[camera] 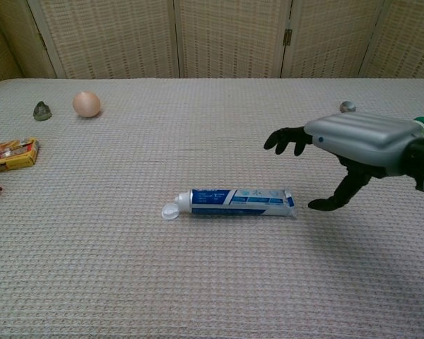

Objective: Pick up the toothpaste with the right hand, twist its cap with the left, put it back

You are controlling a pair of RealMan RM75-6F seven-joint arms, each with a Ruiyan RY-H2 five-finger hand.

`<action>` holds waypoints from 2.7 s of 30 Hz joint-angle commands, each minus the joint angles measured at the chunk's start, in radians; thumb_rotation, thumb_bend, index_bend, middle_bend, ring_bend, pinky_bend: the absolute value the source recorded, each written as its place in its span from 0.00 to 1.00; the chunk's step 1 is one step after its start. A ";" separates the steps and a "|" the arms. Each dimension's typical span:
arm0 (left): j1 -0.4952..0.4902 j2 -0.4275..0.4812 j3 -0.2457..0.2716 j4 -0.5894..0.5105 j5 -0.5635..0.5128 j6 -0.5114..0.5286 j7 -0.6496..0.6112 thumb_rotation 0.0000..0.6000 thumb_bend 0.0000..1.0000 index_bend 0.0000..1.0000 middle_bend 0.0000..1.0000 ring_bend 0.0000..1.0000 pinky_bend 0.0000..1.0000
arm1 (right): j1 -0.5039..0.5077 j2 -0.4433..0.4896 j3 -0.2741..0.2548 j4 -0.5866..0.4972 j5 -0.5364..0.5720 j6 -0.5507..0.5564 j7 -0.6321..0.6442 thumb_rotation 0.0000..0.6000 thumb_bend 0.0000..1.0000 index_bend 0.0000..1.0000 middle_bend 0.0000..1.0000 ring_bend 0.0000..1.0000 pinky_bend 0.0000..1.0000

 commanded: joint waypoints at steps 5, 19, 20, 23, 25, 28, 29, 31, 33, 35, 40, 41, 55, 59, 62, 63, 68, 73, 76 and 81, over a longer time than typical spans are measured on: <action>0.001 0.002 0.001 -0.003 0.005 0.001 0.003 1.00 0.31 0.02 0.01 0.03 0.00 | 0.111 -0.141 0.012 0.079 0.140 -0.037 -0.169 1.00 0.29 0.26 0.30 0.29 0.19; 0.006 0.000 0.001 0.012 -0.007 -0.005 -0.007 1.00 0.31 0.02 0.01 0.03 0.00 | 0.225 -0.250 0.015 0.189 0.283 -0.036 -0.220 1.00 0.33 0.33 0.34 0.36 0.23; 0.006 0.000 0.001 0.013 -0.007 -0.005 -0.008 1.00 0.31 0.02 0.01 0.03 0.00 | 0.229 -0.254 0.014 0.195 0.287 -0.036 -0.217 1.00 0.33 0.34 0.35 0.36 0.24; 0.008 -0.001 0.000 0.017 -0.009 -0.005 -0.011 1.00 0.31 0.02 0.01 0.03 0.00 | 0.242 -0.266 0.012 0.219 0.301 -0.040 -0.201 1.00 0.37 0.36 0.36 0.38 0.26; 0.009 -0.002 0.001 0.020 -0.010 -0.006 -0.013 1.00 0.31 0.02 0.01 0.03 0.00 | 0.252 -0.273 0.010 0.231 0.314 -0.048 -0.191 1.00 0.39 0.37 0.37 0.39 0.29; 0.010 -0.004 0.001 0.025 -0.013 -0.008 -0.016 1.00 0.31 0.02 0.01 0.03 0.00 | 0.266 -0.287 0.003 0.253 0.315 -0.046 -0.188 1.00 0.41 0.40 0.39 0.40 0.32; 0.010 -0.005 0.001 0.026 -0.013 -0.008 -0.017 1.00 0.31 0.02 0.01 0.03 0.00 | 0.269 -0.292 0.001 0.259 0.316 -0.043 -0.187 1.00 0.43 0.41 0.39 0.41 0.33; 0.010 -0.005 0.001 0.029 -0.013 -0.009 -0.018 1.00 0.31 0.02 0.01 0.03 0.00 | 0.275 -0.302 -0.003 0.271 0.321 -0.038 -0.187 1.00 0.44 0.43 0.41 0.42 0.35; 0.009 -0.006 0.001 0.032 -0.013 -0.010 -0.021 1.00 0.31 0.02 0.01 0.03 0.00 | 0.281 -0.311 -0.005 0.279 0.322 -0.033 -0.185 1.00 0.46 0.46 0.42 0.44 0.37; 0.008 -0.007 0.000 0.035 -0.014 -0.013 -0.023 1.00 0.31 0.02 0.01 0.03 0.00 | 0.285 -0.322 -0.005 0.290 0.313 -0.026 -0.172 1.00 0.50 0.50 0.45 0.46 0.41; -0.004 -0.003 -0.004 0.035 0.001 -0.020 -0.024 1.00 0.31 0.03 0.01 0.03 0.00 | 0.293 -0.322 0.000 0.299 0.294 -0.029 -0.131 1.00 0.65 0.64 0.54 0.55 0.53; -0.011 -0.001 -0.006 0.033 0.009 -0.023 -0.025 1.00 0.31 0.03 0.01 0.03 0.00 | 0.294 -0.311 0.004 0.291 0.289 -0.035 -0.113 1.00 0.68 0.66 0.55 0.56 0.55; -0.174 -0.027 -0.069 0.017 0.095 -0.140 -0.141 1.00 0.32 0.02 0.05 0.07 0.00 | 0.224 -0.136 0.057 0.125 0.060 -0.014 0.326 1.00 0.74 0.71 0.59 0.60 0.59; -0.227 -0.061 -0.093 0.014 0.107 -0.170 -0.145 1.00 0.32 0.01 0.05 0.08 0.00 | 0.195 -0.126 0.052 0.138 -0.038 0.014 0.512 1.00 0.75 0.71 0.59 0.60 0.59; -0.261 -0.093 -0.109 0.019 0.122 -0.176 -0.145 1.00 0.32 0.00 0.05 0.08 0.00 | 0.183 -0.134 0.043 0.164 -0.102 0.038 0.634 1.00 0.77 0.71 0.59 0.61 0.60; -0.270 -0.103 -0.113 0.020 0.124 -0.178 -0.146 1.00 0.32 0.00 0.05 0.08 0.00 | 0.181 -0.136 0.040 0.171 -0.118 0.044 0.669 1.00 0.77 0.71 0.59 0.61 0.60; -0.310 -0.132 -0.122 0.003 0.131 -0.200 -0.116 1.00 0.32 0.00 0.05 0.08 0.00 | 0.171 -0.160 0.023 0.232 -0.201 0.091 0.821 1.00 0.77 0.71 0.59 0.61 0.60; -0.341 -0.158 -0.127 -0.014 0.133 -0.216 -0.077 1.00 0.33 0.00 0.05 0.08 0.00 | 0.171 -0.191 0.007 0.287 -0.252 0.128 0.912 1.00 0.78 0.71 0.59 0.61 0.60; -0.355 -0.180 -0.134 -0.014 0.130 -0.214 -0.057 1.00 0.33 0.00 0.05 0.08 0.00 | 0.176 -0.203 0.000 0.305 -0.263 0.129 0.940 1.00 0.78 0.71 0.59 0.61 0.60; -0.381 -0.210 -0.149 -0.017 0.121 -0.219 -0.039 1.00 0.33 0.00 0.05 0.08 0.00 | 0.187 -0.218 -0.014 0.314 -0.277 0.120 0.944 1.00 0.79 0.71 0.59 0.61 0.60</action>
